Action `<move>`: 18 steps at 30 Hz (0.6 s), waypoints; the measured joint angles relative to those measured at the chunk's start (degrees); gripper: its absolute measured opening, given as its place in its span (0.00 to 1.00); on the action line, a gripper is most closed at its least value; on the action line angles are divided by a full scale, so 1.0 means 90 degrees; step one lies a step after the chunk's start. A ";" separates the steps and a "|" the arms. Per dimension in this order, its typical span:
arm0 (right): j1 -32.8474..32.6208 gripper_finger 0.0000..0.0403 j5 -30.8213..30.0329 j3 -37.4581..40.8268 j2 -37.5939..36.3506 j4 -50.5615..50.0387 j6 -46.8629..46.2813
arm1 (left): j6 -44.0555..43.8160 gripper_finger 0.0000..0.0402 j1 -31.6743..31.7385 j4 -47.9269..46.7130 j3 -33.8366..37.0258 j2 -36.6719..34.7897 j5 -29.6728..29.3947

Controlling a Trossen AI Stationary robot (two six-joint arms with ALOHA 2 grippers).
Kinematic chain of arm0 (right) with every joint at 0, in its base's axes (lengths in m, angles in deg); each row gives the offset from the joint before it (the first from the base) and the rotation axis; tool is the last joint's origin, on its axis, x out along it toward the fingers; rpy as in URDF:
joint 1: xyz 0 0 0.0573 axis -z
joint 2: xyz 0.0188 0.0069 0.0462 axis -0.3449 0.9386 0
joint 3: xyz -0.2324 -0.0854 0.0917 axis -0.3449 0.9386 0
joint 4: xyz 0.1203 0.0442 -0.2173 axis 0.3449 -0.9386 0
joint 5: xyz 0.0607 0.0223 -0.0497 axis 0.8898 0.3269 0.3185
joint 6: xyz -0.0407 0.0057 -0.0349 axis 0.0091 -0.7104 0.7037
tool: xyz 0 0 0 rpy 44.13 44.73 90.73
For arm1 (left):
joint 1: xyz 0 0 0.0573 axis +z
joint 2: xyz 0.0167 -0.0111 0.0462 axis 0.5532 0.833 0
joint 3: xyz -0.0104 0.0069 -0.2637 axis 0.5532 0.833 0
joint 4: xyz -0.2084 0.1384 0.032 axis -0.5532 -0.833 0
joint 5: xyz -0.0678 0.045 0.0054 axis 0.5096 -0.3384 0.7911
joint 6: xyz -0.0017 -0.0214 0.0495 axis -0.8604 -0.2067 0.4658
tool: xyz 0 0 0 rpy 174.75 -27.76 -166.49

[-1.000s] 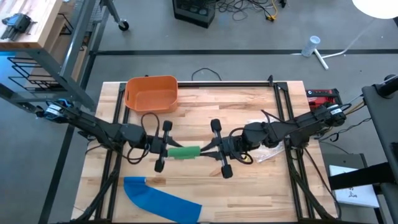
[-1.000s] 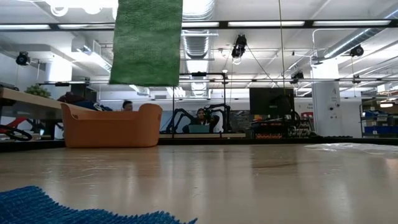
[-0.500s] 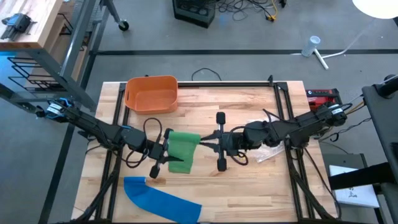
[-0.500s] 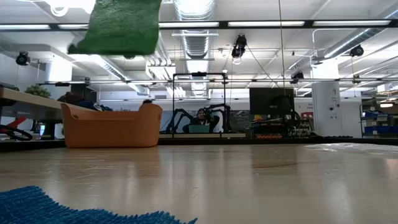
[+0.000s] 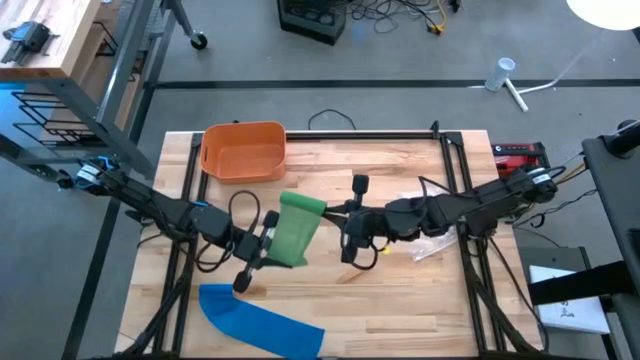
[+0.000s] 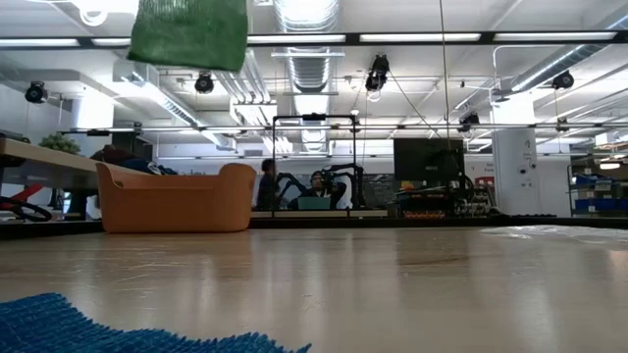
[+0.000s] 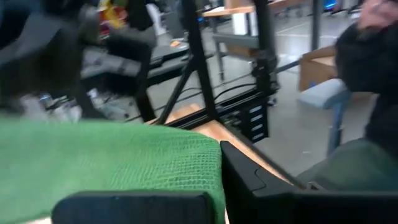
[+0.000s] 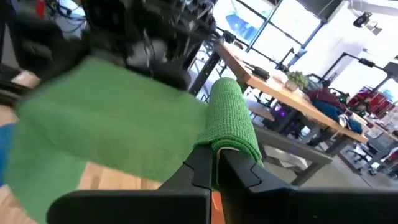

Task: Roll bandage
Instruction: Roll the green bandage

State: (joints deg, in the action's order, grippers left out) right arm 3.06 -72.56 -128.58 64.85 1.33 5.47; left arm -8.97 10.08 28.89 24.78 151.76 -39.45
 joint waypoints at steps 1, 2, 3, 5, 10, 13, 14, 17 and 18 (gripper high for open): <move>0.0002 0.01 0.0002 0.0006 0.0002 -0.0024 0.0000 | 0.0050 0.00 -0.0016 0.0006 -0.0054 0.0014 0.0111; 0.0002 0.01 0.0003 0.0012 0.0002 -0.0020 0.0002 | 0.0087 0.01 -0.0031 0.0019 -0.0111 0.0033 0.0176; 0.0002 0.01 0.0005 0.0022 0.0002 0.0008 0.0003 | 0.0133 0.01 -0.0038 0.0047 -0.0165 0.0051 0.0187; 0.0002 0.01 -0.0006 0.0036 0.0002 -0.0037 0.0002 | 0.0215 0.02 -0.0042 0.0079 -0.0240 0.0072 0.0191; 0.0004 0.01 -0.0013 0.0049 0.0002 -0.0464 -0.0022 | 0.0385 0.02 -0.0054 0.0506 -0.0242 0.0064 0.0184; 0.0004 0.01 -0.0015 0.0068 0.0024 -0.0627 -0.0080 | 0.0365 0.00 -0.0051 0.0912 -0.0242 0.0054 0.0179; 0.0004 0.01 -0.0013 0.0078 0.0031 -0.0674 -0.0086 | 0.0322 0.00 -0.0051 0.1027 -0.0240 0.0054 0.0176; 0.0002 0.01 0.0047 0.0104 0.0034 -0.0853 -0.0115 | 0.0180 0.00 -0.0051 0.1377 -0.0237 0.0054 0.0172; 0.0004 0.01 0.0073 0.0104 0.0034 -0.0948 -0.0155 | 0.0155 0.00 -0.0057 0.1449 -0.0237 0.0047 0.0160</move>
State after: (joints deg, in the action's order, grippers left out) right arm 3.09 -71.90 -127.64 65.16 -7.20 4.08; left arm -7.58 9.57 41.93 22.65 152.18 -38.01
